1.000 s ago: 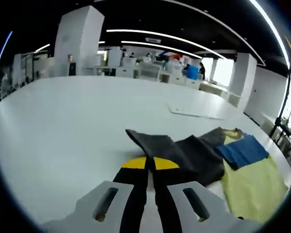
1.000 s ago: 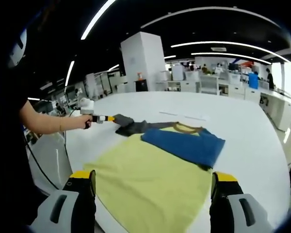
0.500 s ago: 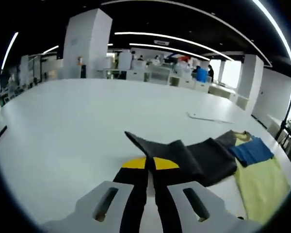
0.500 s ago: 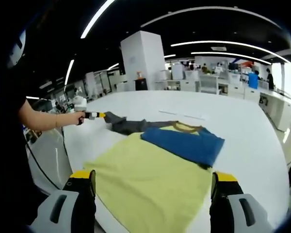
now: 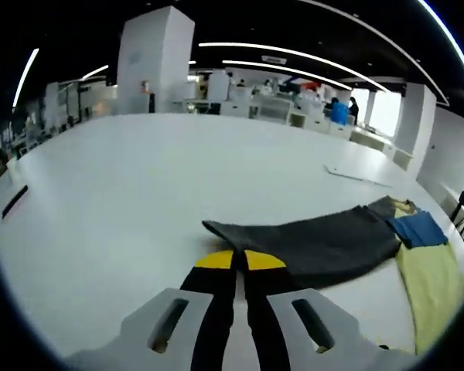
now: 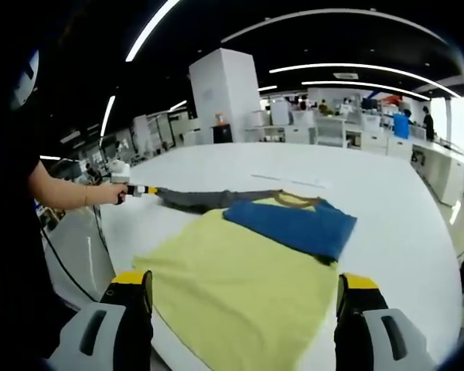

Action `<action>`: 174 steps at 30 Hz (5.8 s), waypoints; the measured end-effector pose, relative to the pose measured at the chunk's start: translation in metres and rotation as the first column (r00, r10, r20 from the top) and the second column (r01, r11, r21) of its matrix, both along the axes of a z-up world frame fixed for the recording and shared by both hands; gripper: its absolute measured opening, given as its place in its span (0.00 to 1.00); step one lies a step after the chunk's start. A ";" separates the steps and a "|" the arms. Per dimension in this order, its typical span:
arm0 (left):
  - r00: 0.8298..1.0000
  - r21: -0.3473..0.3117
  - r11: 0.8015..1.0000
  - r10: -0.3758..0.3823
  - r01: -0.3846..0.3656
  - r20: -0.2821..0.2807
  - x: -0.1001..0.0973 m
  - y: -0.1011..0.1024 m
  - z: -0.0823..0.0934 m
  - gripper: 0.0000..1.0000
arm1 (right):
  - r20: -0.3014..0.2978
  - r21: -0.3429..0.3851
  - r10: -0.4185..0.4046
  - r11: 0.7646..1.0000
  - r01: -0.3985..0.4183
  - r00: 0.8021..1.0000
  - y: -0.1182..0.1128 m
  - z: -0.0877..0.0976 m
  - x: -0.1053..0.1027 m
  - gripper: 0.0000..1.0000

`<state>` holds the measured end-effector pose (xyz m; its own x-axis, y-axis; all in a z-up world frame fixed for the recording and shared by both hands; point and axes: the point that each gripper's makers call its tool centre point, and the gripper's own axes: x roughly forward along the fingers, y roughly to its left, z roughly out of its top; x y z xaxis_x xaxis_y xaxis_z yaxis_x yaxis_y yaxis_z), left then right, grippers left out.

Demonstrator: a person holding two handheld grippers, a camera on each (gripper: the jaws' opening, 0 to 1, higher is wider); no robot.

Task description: Fold the garment on the visible template until the final outline fits inside the template.

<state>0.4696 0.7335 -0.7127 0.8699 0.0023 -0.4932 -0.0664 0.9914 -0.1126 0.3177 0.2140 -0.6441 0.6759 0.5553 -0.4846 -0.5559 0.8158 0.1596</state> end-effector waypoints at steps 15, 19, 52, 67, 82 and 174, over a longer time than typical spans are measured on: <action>0.997 -0.041 0.998 0.041 -0.044 -0.072 -0.013 0.002 -0.033 0.01 | -0.001 -0.003 -0.017 1.000 0.017 1.000 -0.004 0.000 -0.003 0.99; 0.995 -0.061 0.996 0.067 -0.072 -0.073 -0.014 0.003 -0.036 0.01 | 0.001 -0.001 -0.018 1.000 0.018 1.000 -0.007 0.000 -0.002 0.99; 0.989 -0.147 0.986 -0.064 0.083 0.130 0.026 -0.075 0.041 0.01 | 0.019 -0.004 -0.003 1.000 0.003 1.000 -0.010 0.002 -0.004 0.99; 0.972 -0.202 0.964 -0.133 0.172 0.193 0.049 -0.130 0.059 0.01 | 0.020 -0.003 0.004 1.000 -0.003 1.000 -0.004 0.004 -0.008 0.99; 0.952 -0.228 0.936 -0.222 0.269 0.213 0.064 -0.185 0.064 0.01 | 0.017 0.004 0.001 1.000 -0.001 1.000 -0.005 0.001 -0.010 0.99; 0.658 -0.361 0.553 -0.671 0.751 0.342 0.054 -0.525 0.061 0.01 | -0.075 0.046 -0.035 0.998 0.039 0.997 -0.020 -0.036 -0.025 0.99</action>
<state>0.5238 0.2088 -0.6512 0.5480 -0.8262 -0.1309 0.6951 0.5368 -0.4782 0.2929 0.1944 -0.6797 0.6595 0.5540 -0.5082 -0.5104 0.8262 0.2383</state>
